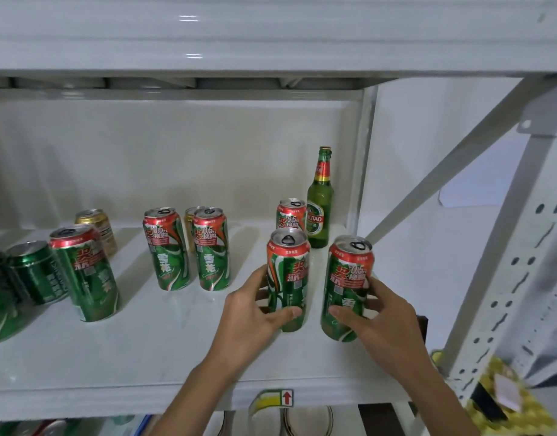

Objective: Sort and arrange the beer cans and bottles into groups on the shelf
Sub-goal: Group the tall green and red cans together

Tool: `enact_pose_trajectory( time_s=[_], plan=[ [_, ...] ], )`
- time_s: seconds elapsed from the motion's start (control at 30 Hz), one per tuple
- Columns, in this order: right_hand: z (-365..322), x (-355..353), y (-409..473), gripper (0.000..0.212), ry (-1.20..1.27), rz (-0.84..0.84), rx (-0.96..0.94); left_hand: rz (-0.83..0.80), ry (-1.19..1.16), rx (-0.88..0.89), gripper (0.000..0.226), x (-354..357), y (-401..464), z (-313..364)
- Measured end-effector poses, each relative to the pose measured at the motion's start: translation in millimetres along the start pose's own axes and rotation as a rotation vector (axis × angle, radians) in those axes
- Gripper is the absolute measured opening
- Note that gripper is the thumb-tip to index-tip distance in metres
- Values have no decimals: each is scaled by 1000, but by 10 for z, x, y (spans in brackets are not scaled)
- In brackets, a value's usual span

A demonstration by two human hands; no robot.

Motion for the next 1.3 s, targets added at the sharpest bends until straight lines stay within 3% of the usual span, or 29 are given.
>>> enact_pose_trajectory(
  time_s=[0.4,0.53,0.63,0.67,0.73,0.8,0.83,0.87,1.0,1.07,1.3],
  plan=[
    [40,97,-64,64,71,-81,42,-57,-56,-35,78,114,-76,-75],
    [-196,37,-71,45,162,-99,29,-216,-61,-21,86,48,-39,-28],
    [-704,-88,36,51,143,-48,-99,-342,-40,32,89,-297,74,63],
    [-898,-128,118,49,147,-23,-140,-295,-38,75,79,-522,168,139],
    [-1297,-117,344,27,142,-11,-216,-33,17,176,58,-1093,405,328],
    [-1647,87,652,12,20,-91,-299,216,241,245,47,-1521,629,484],
    [-1746,269,826,15,-75,-166,-306,258,385,262,48,-1602,740,560],
    [-1778,476,1011,23,-185,-248,-284,229,522,262,53,-1589,862,589],
    [-1412,1196,1618,74,-690,-558,-111,-170,1024,202,82,-1140,1206,387],
    [-1154,1344,1756,90,-807,-656,-39,-273,1148,190,84,-1029,1265,242],
    [-1035,1176,1850,73,-729,-657,-69,-278,1015,282,72,-1063,1315,222]
  ],
)
Point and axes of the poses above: each hand's wrist, its own y-axis towards the middle knuckle, its own x-axis out of the palm, z = x × y, the point moved 10 cm from there along y, towards the middle knuckle, and after that the axes turned 10 degrees about y, right-handed, at the moved point
